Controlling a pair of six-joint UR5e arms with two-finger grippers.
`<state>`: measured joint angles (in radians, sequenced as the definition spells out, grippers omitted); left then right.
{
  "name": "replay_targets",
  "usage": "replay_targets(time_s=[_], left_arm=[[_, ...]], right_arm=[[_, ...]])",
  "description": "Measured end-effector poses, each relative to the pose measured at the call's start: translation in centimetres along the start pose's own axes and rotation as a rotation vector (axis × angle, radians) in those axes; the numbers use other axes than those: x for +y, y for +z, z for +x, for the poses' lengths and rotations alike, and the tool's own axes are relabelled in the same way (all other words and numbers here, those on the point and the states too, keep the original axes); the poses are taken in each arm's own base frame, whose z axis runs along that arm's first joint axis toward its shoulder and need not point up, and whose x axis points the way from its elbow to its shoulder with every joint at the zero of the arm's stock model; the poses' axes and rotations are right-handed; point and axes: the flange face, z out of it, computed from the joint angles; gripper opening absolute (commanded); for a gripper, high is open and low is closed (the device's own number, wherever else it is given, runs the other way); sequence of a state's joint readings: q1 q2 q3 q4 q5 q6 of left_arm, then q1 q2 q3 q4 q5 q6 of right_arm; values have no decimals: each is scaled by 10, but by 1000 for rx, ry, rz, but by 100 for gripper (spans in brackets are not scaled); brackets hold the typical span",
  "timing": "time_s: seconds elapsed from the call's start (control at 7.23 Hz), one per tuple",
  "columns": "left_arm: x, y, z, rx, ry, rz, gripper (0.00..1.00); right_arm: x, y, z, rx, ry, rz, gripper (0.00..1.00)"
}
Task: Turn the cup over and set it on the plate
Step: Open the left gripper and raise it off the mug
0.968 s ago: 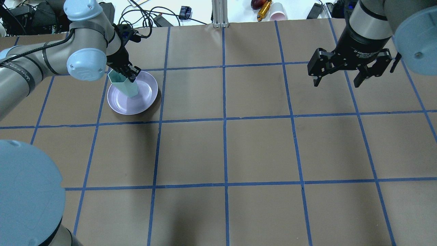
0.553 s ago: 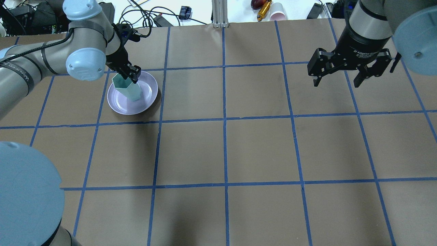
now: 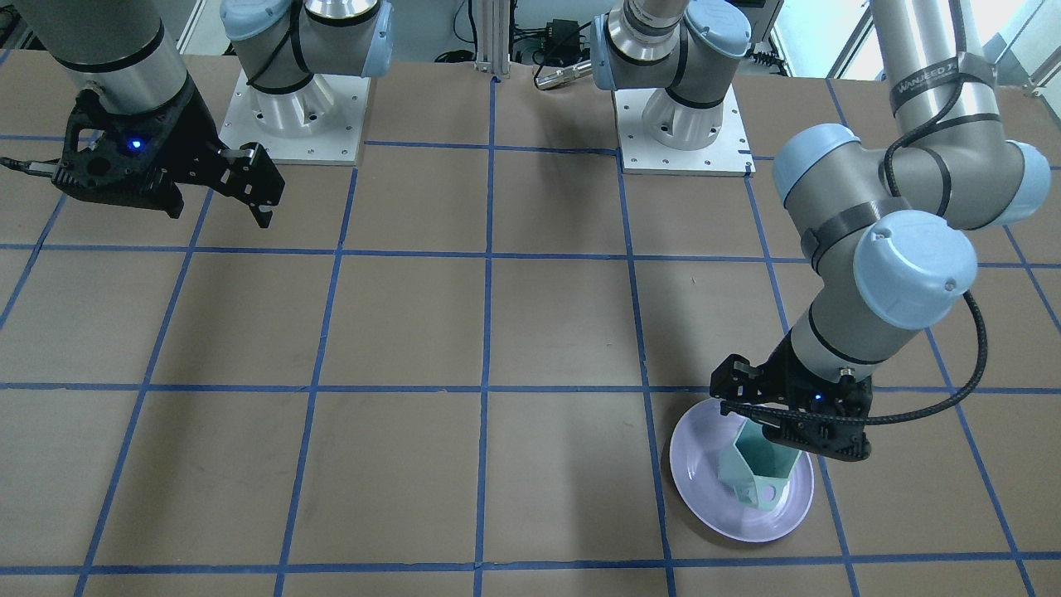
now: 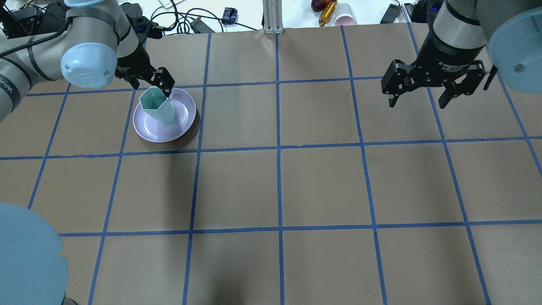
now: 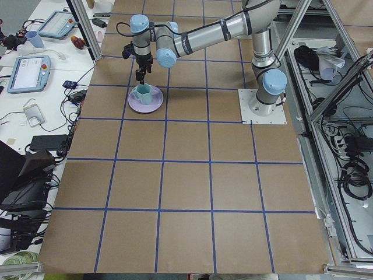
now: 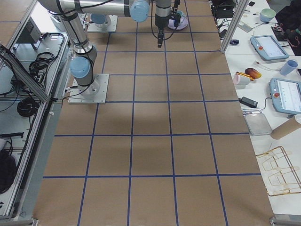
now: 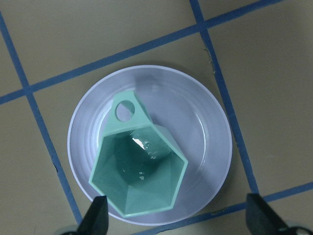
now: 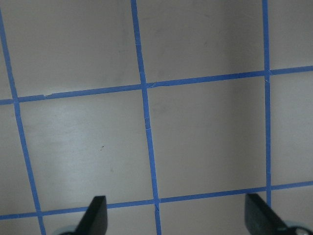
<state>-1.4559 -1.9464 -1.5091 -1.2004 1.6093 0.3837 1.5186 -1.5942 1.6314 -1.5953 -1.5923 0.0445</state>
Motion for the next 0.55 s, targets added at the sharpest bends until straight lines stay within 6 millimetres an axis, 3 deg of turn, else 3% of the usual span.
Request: replay_targets(time_s=[0.55], left_arm=[[16, -94, 0, -14, -222, -23, 100]], right_arm=[[0, 0, 0, 0, 0, 0, 100]])
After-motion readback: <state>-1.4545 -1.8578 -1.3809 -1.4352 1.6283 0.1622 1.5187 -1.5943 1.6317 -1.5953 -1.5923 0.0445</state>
